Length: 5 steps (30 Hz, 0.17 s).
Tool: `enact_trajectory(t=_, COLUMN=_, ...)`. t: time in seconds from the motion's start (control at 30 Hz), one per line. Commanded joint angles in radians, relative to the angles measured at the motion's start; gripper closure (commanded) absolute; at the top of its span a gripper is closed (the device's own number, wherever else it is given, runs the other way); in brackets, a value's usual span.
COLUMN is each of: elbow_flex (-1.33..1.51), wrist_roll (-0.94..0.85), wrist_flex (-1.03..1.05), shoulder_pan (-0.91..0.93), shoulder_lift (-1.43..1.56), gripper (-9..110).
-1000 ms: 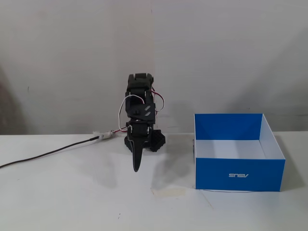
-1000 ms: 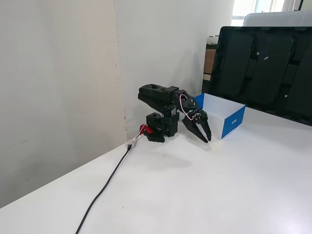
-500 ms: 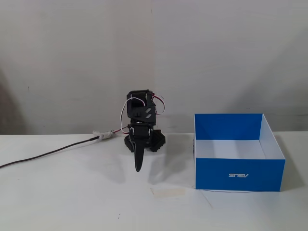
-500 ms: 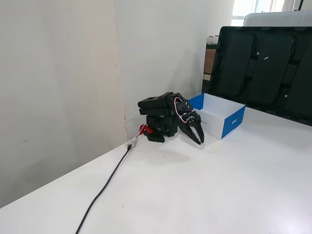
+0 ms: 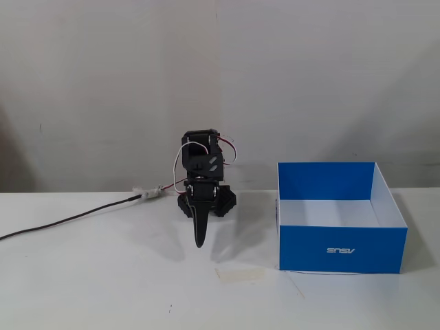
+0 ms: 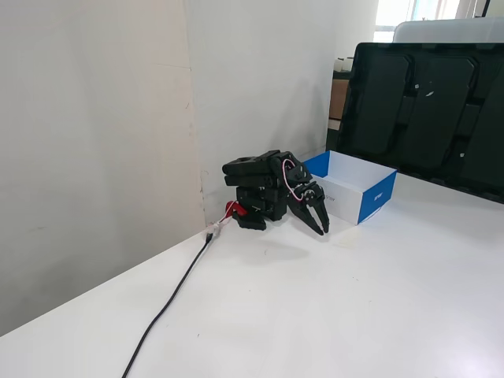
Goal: Pick the gray block and keep it in the box.
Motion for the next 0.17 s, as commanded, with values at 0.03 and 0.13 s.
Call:
enact_trajectory(t=0.03, elbow_flex=0.009, wrist_roll=-0.011, wrist_flex=0.003, shoulder_pan=0.009, shoulder_lift=0.166, gripper=101)
enact_trajectory(t=0.13, elbow_flex=0.009, wrist_roll=-0.011, wrist_flex=0.003, shoulder_pan=0.009, shoulder_lift=0.166, gripper=101)
